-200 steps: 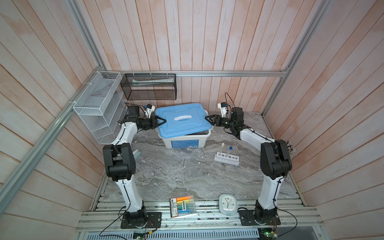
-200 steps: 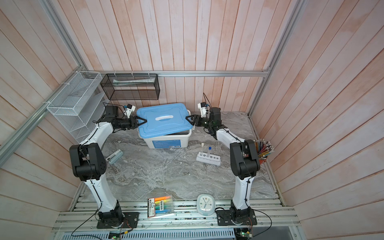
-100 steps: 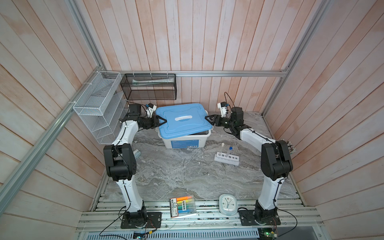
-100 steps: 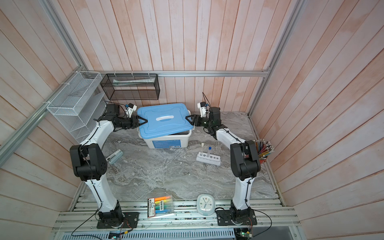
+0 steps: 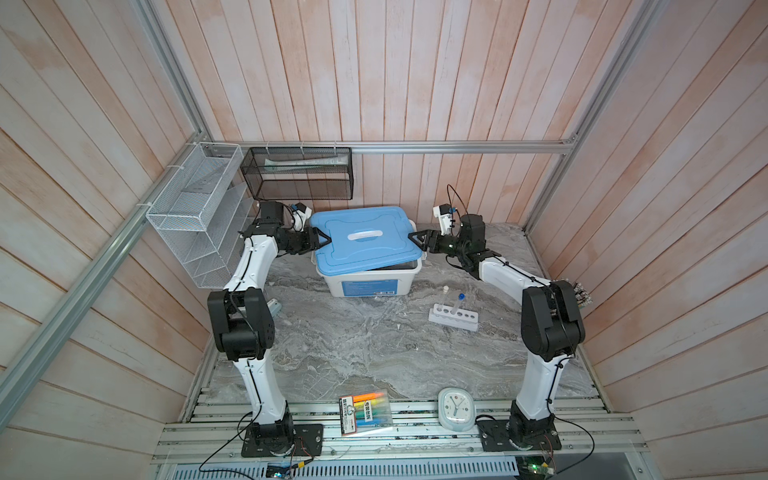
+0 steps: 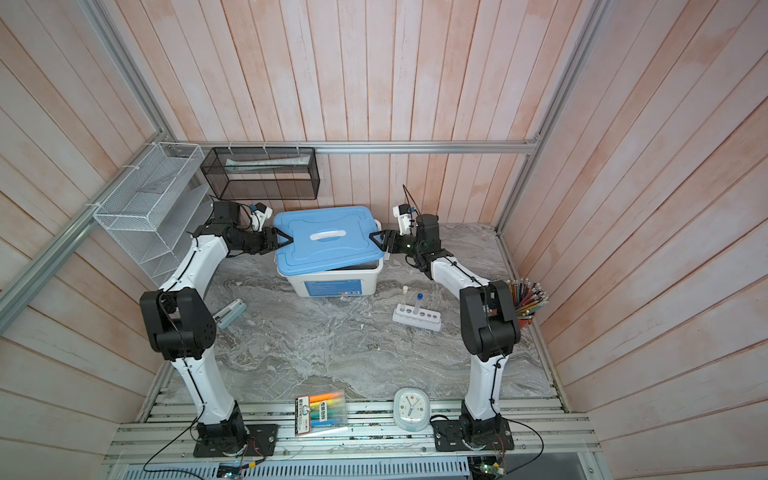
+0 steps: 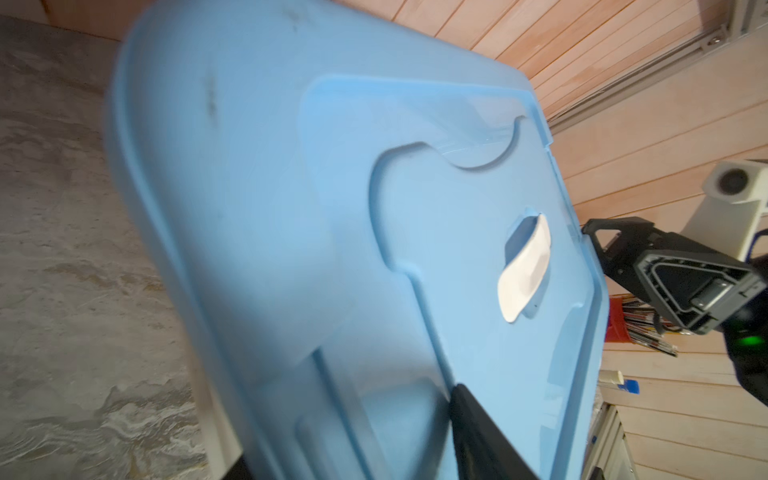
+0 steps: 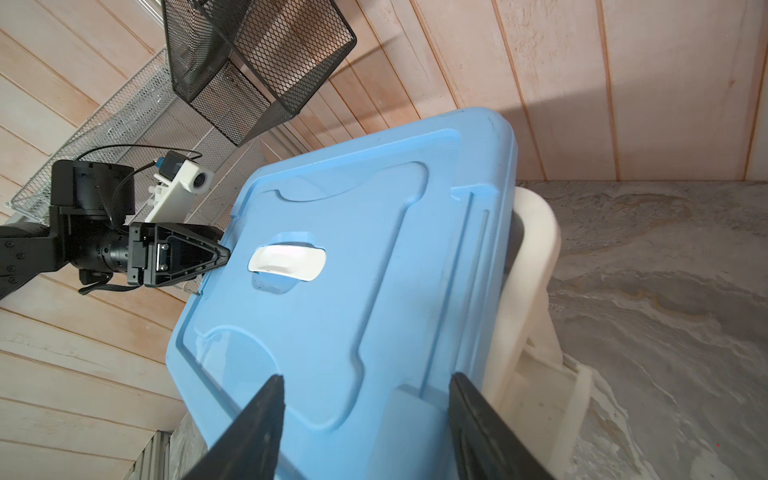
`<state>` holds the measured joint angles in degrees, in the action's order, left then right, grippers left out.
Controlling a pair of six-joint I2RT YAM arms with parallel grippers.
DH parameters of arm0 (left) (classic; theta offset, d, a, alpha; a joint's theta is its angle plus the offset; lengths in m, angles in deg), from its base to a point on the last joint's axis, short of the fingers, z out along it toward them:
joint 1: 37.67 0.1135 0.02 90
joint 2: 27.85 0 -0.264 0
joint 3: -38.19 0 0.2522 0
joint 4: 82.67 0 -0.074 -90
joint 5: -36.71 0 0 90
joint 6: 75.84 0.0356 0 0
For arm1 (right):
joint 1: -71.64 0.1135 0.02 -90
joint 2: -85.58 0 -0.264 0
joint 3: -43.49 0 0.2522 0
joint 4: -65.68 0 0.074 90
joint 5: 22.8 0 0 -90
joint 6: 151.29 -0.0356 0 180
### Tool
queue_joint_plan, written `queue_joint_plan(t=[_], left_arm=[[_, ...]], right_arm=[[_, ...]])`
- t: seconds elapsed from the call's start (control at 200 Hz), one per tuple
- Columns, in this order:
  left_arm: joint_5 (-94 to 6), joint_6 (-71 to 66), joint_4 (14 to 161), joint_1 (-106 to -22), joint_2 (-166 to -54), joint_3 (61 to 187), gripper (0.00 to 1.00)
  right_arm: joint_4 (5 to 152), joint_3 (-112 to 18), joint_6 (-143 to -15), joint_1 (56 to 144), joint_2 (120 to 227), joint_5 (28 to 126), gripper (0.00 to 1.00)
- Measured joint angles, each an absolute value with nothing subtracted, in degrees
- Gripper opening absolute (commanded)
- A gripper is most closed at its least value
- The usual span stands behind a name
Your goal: Organize the chemistry lab equipment
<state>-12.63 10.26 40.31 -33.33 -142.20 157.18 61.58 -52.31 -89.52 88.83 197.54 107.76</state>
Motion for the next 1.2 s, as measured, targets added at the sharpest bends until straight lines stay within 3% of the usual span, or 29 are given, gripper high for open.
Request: queue_joint_plan(t=[0.655, 0.71, 0.78, 1.2], left_arm=[[-16.59, 10.24, 37.27, -34.57, -143.75, 157.55, 0.59], [-16.98, 10.26, 37.27, -34.88, -143.9, 157.68, 0.69], [-18.57, 10.94, 37.23, -35.32, -144.03, 158.14, 1.0], [-21.92, 12.64, 37.97, -37.04, -144.43, 159.1, 1.0]], right_arm=[[63.06, -52.29, -88.29, 89.23, 196.53, 107.01, 0.63], [63.19, -52.27, -88.12, 89.25, 196.25, 106.86, 0.63], [63.28, -51.94, -87.81, 89.25, 195.79, 106.62, 0.63], [63.35, -50.26, -87.57, 89.25, 194.63, 105.64, 0.63]])
